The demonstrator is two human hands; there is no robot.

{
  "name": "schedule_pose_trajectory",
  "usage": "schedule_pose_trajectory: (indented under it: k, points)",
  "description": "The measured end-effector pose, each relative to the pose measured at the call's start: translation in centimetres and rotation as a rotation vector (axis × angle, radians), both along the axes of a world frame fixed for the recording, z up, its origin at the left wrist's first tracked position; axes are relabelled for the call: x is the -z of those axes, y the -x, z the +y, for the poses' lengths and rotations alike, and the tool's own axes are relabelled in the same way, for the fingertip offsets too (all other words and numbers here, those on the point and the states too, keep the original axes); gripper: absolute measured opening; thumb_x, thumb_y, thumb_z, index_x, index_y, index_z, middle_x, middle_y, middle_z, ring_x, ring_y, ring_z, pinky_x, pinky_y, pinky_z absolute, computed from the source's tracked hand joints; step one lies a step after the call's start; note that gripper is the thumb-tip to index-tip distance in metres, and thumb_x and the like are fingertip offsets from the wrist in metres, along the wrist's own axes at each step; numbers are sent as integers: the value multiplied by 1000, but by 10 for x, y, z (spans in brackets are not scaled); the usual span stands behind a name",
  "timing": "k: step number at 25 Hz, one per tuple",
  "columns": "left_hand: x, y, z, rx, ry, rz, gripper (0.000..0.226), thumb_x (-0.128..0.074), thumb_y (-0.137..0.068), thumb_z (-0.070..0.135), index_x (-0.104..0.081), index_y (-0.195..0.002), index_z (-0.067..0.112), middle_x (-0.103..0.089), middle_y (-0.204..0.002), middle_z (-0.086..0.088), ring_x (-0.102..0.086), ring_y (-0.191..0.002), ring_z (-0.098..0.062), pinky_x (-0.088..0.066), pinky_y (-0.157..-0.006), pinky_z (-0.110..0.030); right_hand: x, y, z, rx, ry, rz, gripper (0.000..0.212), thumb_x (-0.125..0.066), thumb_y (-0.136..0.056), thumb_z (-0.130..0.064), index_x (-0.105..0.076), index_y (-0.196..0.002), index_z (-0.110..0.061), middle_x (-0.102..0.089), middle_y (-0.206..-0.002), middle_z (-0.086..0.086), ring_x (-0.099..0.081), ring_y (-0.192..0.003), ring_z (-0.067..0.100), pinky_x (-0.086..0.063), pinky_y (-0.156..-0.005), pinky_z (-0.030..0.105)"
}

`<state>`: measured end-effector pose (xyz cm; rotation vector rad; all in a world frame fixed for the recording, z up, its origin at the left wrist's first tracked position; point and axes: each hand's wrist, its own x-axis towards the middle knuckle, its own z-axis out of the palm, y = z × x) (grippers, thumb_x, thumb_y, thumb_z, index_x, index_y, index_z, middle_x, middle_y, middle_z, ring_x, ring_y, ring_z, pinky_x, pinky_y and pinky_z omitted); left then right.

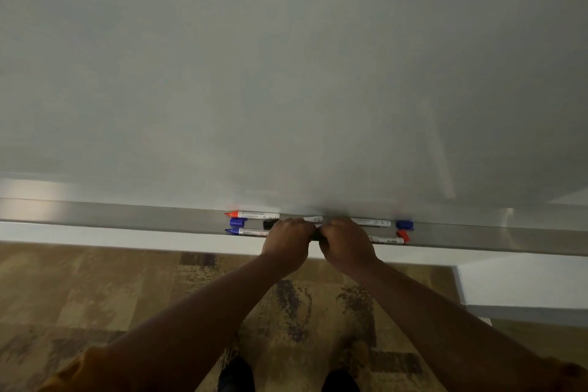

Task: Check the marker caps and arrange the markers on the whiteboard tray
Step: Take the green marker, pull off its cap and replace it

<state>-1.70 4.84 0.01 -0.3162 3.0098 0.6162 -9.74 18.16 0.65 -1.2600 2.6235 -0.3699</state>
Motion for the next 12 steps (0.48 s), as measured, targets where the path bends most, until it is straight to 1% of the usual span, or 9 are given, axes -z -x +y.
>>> schedule_pose_trajectory:
  k: [2,5,7,9,12]
  points:
    - [-1,-1,2,-20,-22,-22,21,-53,-95,14,-73,-96,22,-74,-92,-2,-68,-84,-25,-51,-74,-34,0,-1,-2,-13,0,-16,14,-62,-82,-14,-72,-73,-18,-62,-64,4,-59,-64,24,-37,-55,29]
    - [-1,-2,5,-70,-83,-54,26,-52,-94,10,-73,-99,25,-75,-95,-1,-68,-84,-26,-47,-66,-31,7,-2,-4,53,1,-87,18,-58,-85,-17,-72,-74,-19,-65,-63,2,-60,-59,22,-45,-52,32]
    - [1,-1,4,-120,-155,-81,26,-52,-94,11,-72,-99,26,-74,-94,-1,-67,-84,-25,-52,-67,-32,13,-2,-5,114,48,-158,18,-57,-87,-22,-71,-77,-21,-67,-66,-2,-60,-58,17,-49,-52,33]
    - [4,0,3,-151,-198,-107,23,-53,-92,11,-73,-96,23,-73,-92,-2,-68,-83,-25,-56,-69,-38,16,-2,-7,132,101,-215,17,-58,-89,-24,-71,-78,-20,-67,-70,-2,-59,-61,15,-48,-54,32]
    - [6,1,2,-171,-243,-110,18,-58,-89,10,-73,-89,19,-72,-88,-2,-67,-81,-22,-56,-70,-38,15,-4,-8,130,118,-252,11,-63,-87,-18,-72,-82,-18,-68,-77,0,-61,-71,17,-48,-60,32]
